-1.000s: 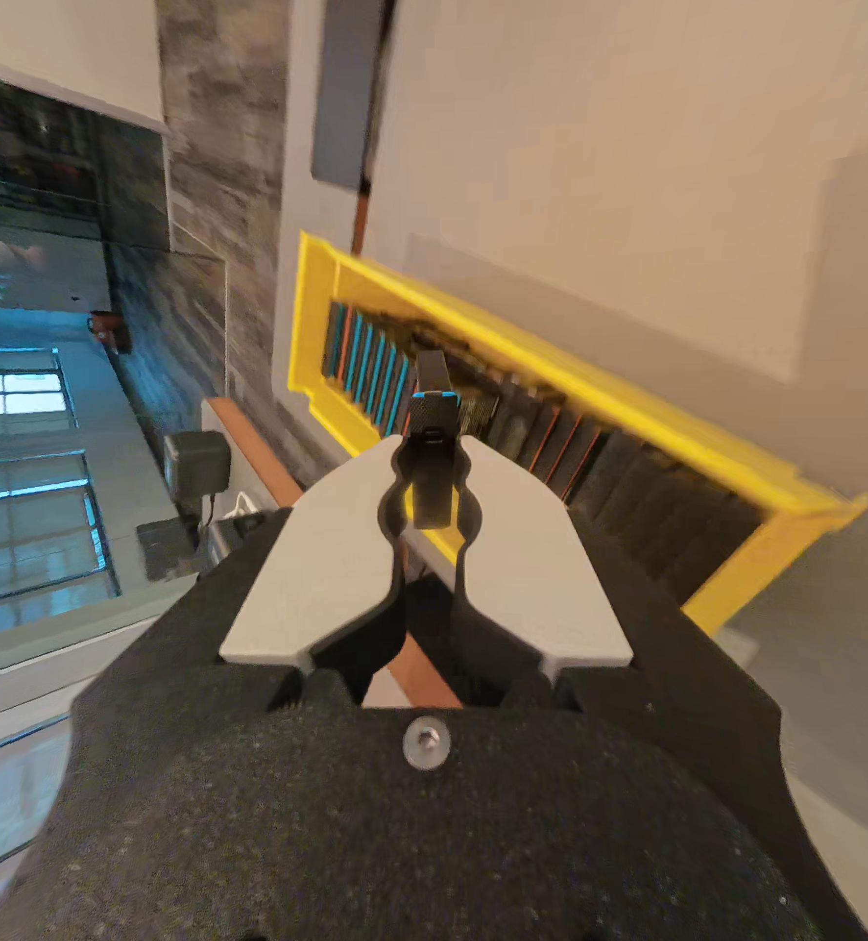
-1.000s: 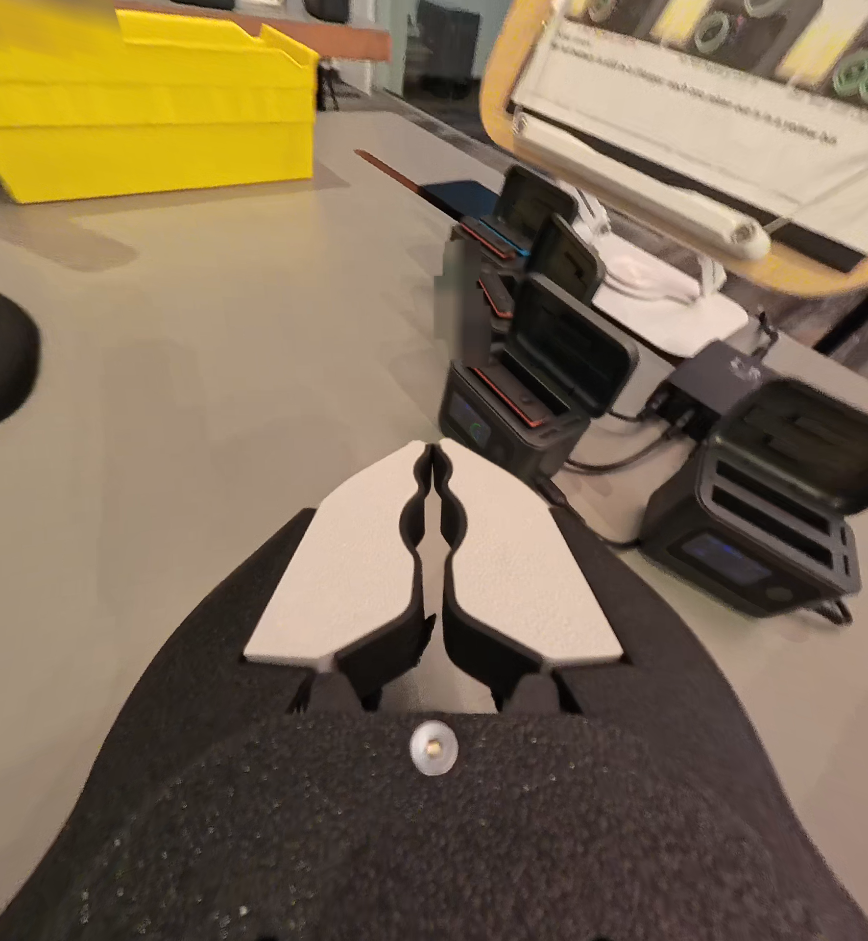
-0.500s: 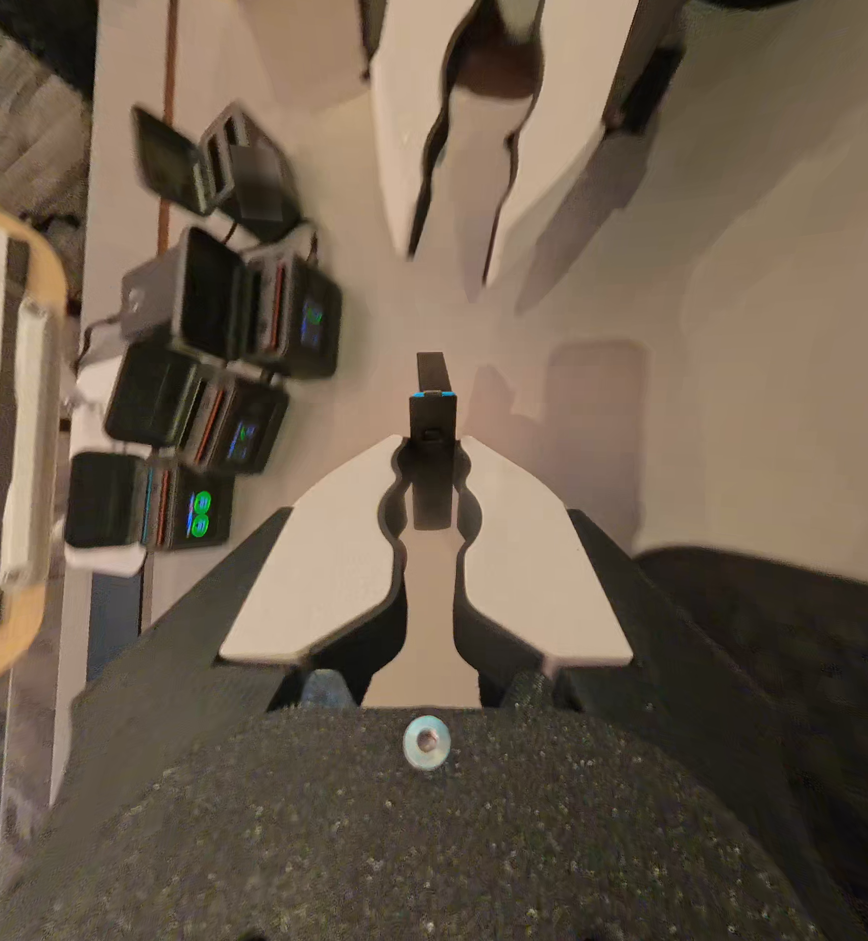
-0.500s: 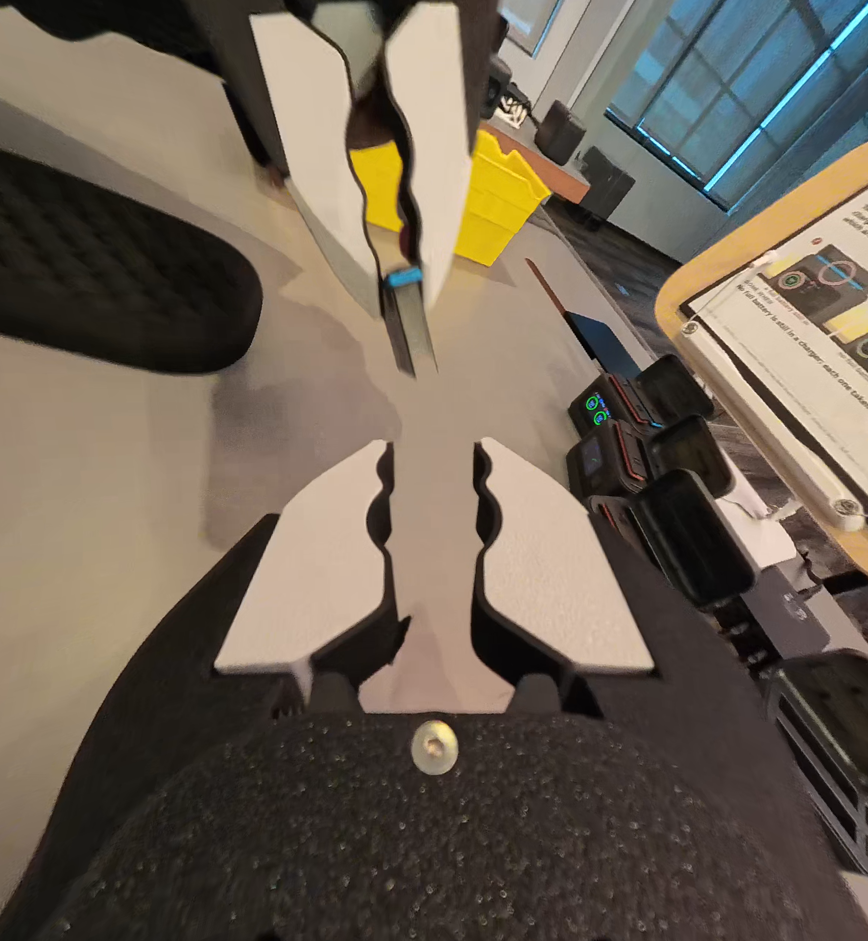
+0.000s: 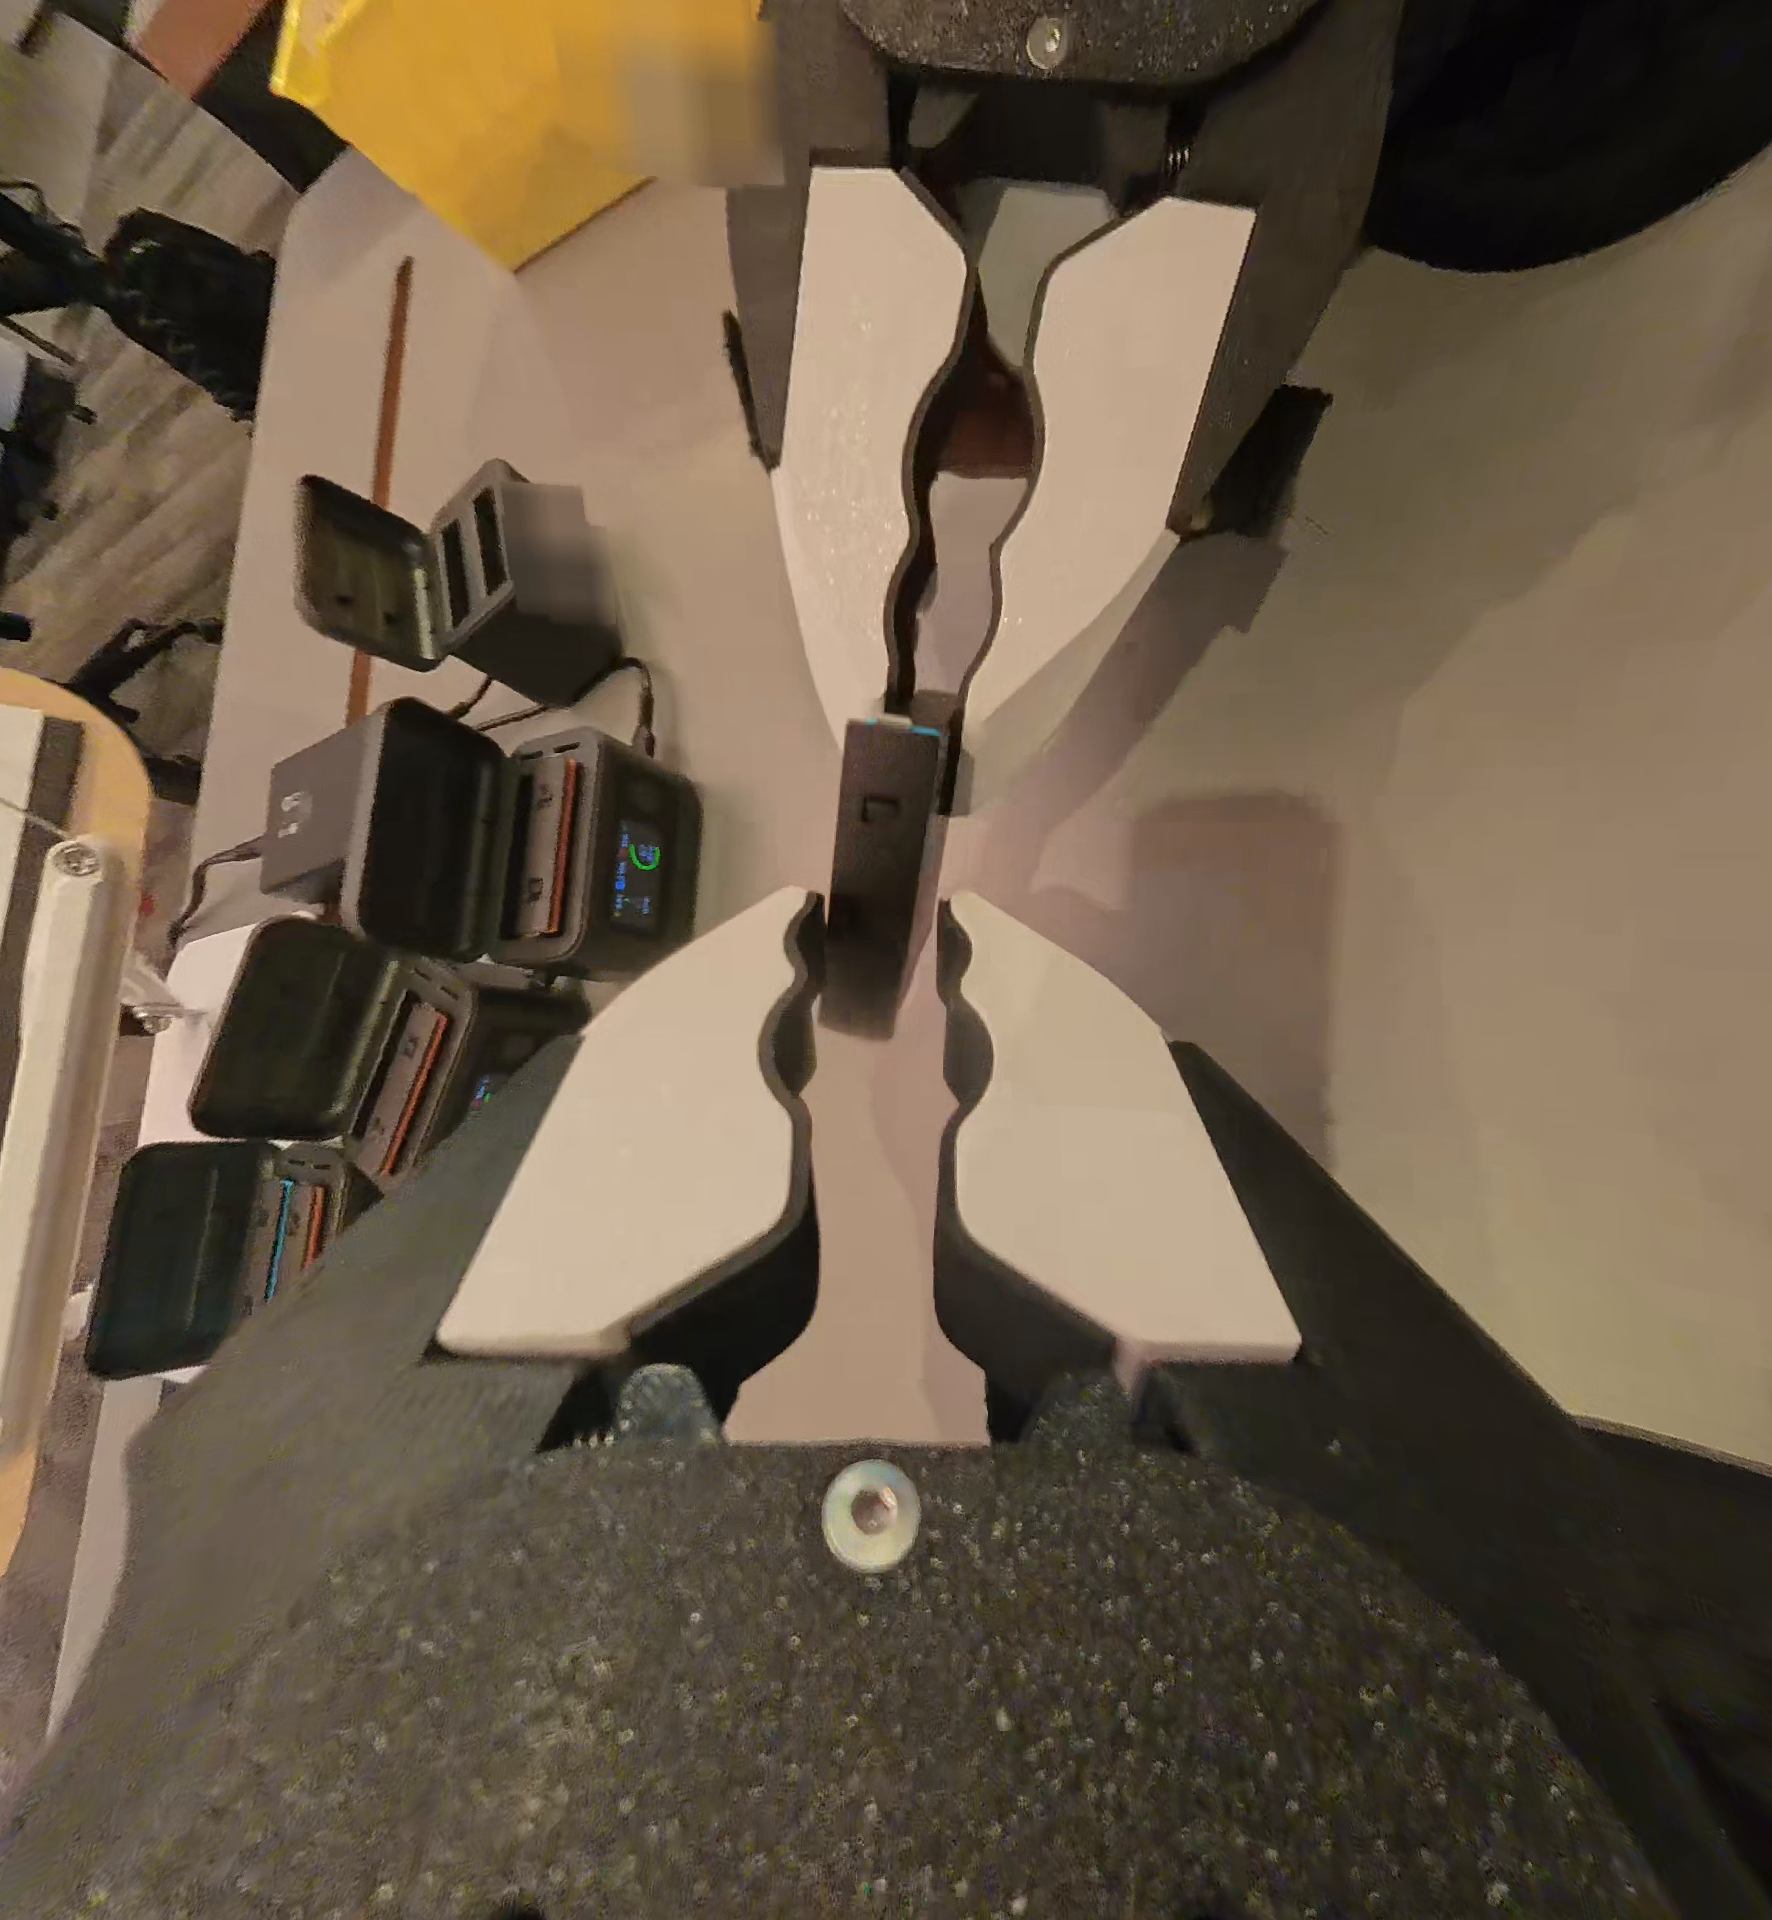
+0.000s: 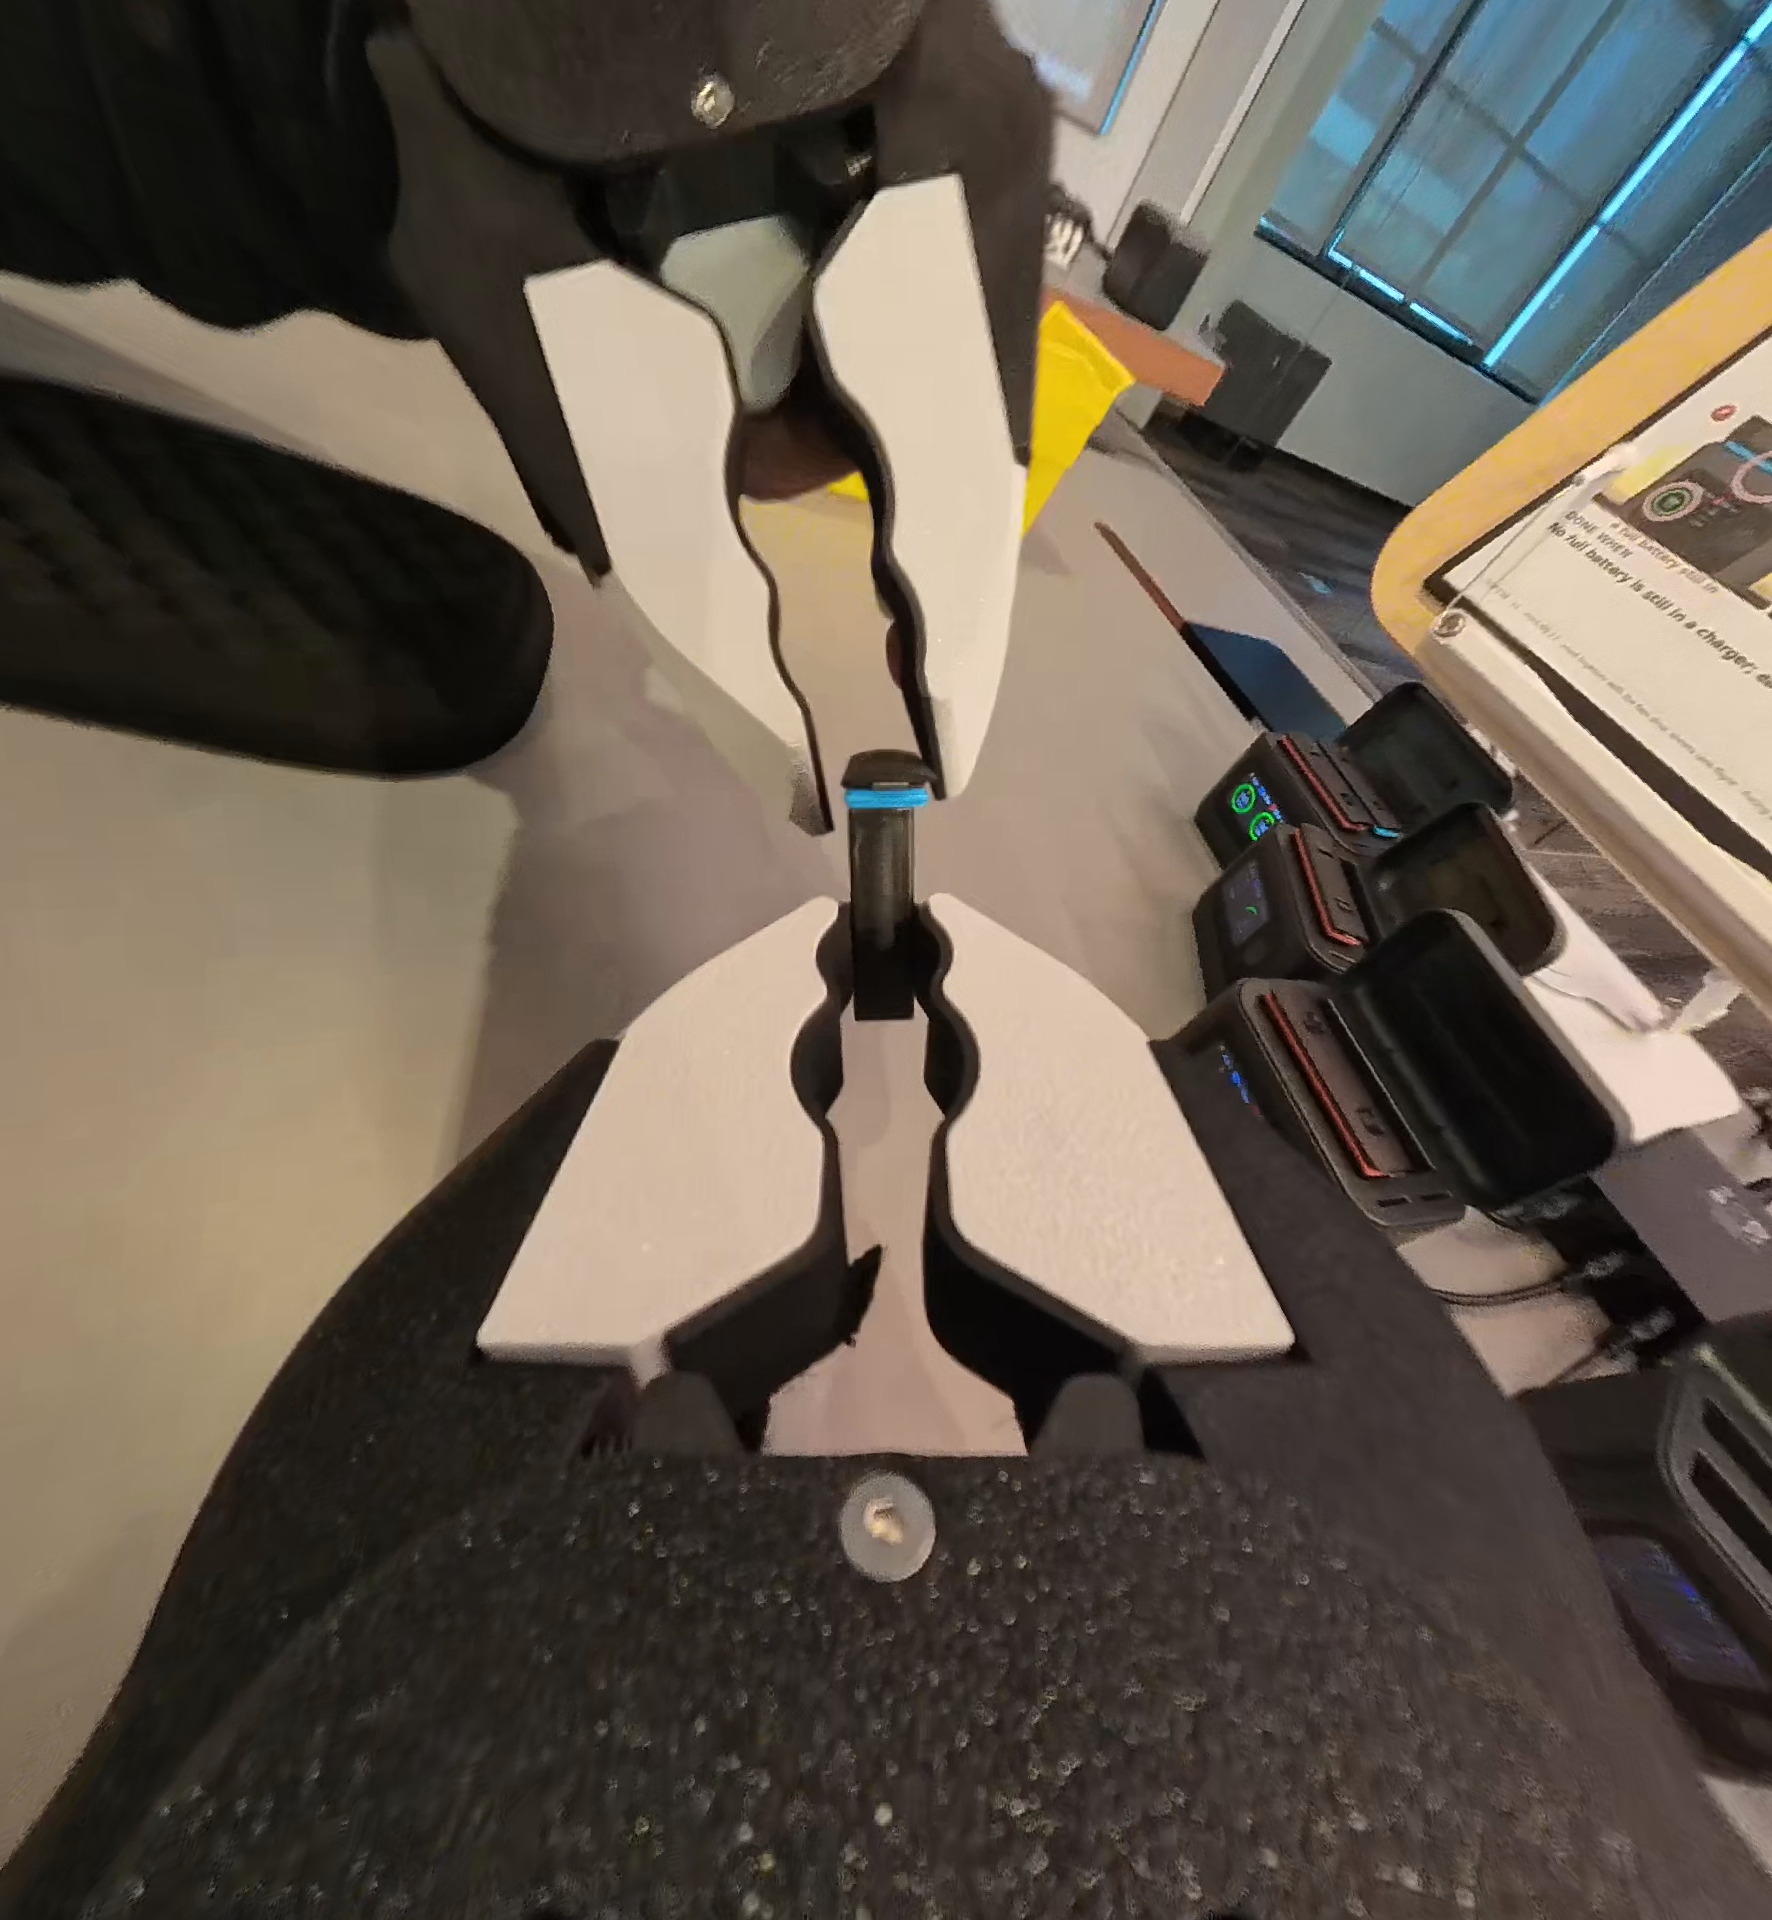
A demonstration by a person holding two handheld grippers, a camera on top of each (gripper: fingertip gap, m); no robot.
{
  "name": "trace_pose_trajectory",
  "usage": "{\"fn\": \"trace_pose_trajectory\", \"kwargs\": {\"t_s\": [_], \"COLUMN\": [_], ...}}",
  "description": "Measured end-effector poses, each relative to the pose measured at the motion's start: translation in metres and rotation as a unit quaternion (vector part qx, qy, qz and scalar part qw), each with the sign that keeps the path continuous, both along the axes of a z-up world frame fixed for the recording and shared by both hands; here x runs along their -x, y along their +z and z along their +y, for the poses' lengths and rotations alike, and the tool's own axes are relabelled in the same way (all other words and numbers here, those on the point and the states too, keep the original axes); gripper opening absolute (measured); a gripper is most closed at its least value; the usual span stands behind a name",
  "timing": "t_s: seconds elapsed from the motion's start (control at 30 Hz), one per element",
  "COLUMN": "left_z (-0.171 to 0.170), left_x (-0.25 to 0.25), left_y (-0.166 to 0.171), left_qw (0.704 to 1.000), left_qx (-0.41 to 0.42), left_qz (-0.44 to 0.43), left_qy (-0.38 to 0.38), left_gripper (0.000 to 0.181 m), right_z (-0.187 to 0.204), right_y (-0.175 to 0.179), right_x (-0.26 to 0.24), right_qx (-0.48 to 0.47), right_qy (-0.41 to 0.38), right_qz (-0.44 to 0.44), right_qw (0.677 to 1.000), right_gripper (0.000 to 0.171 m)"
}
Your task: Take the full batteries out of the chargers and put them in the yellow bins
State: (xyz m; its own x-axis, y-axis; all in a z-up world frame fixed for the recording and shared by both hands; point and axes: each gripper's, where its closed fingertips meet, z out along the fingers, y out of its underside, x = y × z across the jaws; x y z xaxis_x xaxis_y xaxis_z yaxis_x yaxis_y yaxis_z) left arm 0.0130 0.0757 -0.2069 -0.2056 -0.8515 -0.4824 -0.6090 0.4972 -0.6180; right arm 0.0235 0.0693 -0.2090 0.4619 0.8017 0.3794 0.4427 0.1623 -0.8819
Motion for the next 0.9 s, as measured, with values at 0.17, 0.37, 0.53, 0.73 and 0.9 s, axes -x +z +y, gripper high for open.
{"fn": "trace_pose_trajectory", "kwargs": {"t_s": [0.17, 0.37, 0.53, 0.73, 0.9], "left_z": [0.0, 0.0, 0.019, 0.089, 0.142], "left_x": [-0.003, -0.005, -0.003, -0.005, -0.013], "left_y": [0.016, 0.021, 0.033, 0.063, 0.067], "left_qw": [0.999, 0.999, 0.999, 0.995, 0.996], "left_qx": [0.022, 0.027, -0.017, -0.067, -0.04], "left_qz": [-0.048, -0.029, 0.022, 0.068, 0.068], "left_qy": [0.009, -0.013, -0.036, -0.021, -0.04], "left_gripper": [0.018, 0.017, 0.015, 0.016, 0.015], "right_z": [-0.001, 0.001, 0.018, 0.035, 0.036], "right_y": [0.014, 0.017, 0.017, 0.015, 0.012], "right_x": [-0.002, -0.005, -0.021, -0.042, -0.045], "right_qx": [0.022, 0.038, 0.029, 0.048, 0.054], "right_qy": [0.012, 0.016, -0.041, -0.094, -0.097], "right_qz": [0.065, 0.093, 0.085, 0.093, 0.088], "right_qw": [0.998, 0.995, 0.995, 0.99, 0.99], "right_gripper": [0.01, 0.012, 0.022, 0.024, 0.023]}}
